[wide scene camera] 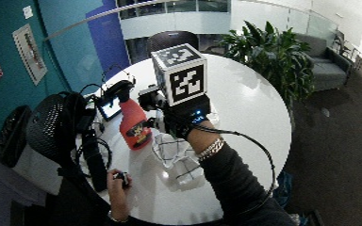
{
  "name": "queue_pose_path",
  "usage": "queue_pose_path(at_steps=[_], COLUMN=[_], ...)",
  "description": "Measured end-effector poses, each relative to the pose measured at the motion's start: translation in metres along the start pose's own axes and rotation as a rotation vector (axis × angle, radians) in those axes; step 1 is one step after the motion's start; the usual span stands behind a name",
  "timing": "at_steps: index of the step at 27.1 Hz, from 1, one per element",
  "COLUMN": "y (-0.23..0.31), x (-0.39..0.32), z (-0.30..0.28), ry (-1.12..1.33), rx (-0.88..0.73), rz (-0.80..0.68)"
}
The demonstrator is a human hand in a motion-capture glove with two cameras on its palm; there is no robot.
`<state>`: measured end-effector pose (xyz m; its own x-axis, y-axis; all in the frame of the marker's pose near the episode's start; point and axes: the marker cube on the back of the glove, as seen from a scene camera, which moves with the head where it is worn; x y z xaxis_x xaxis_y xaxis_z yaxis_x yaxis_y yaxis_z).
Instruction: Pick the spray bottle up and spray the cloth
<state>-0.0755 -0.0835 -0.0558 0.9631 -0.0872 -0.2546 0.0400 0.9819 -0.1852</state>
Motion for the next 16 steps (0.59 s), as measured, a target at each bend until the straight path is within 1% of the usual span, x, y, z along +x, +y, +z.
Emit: queue_pose_path(at_steps=[6,13,16], y=[0.006,0.002,0.002], x=[0.005,0.004,0.004], z=[-0.005,0.006,0.008], ry=[-0.005,-0.015,-0.009], rx=[-0.024,-0.091,-0.096], rz=[0.038,0.032,0.039])
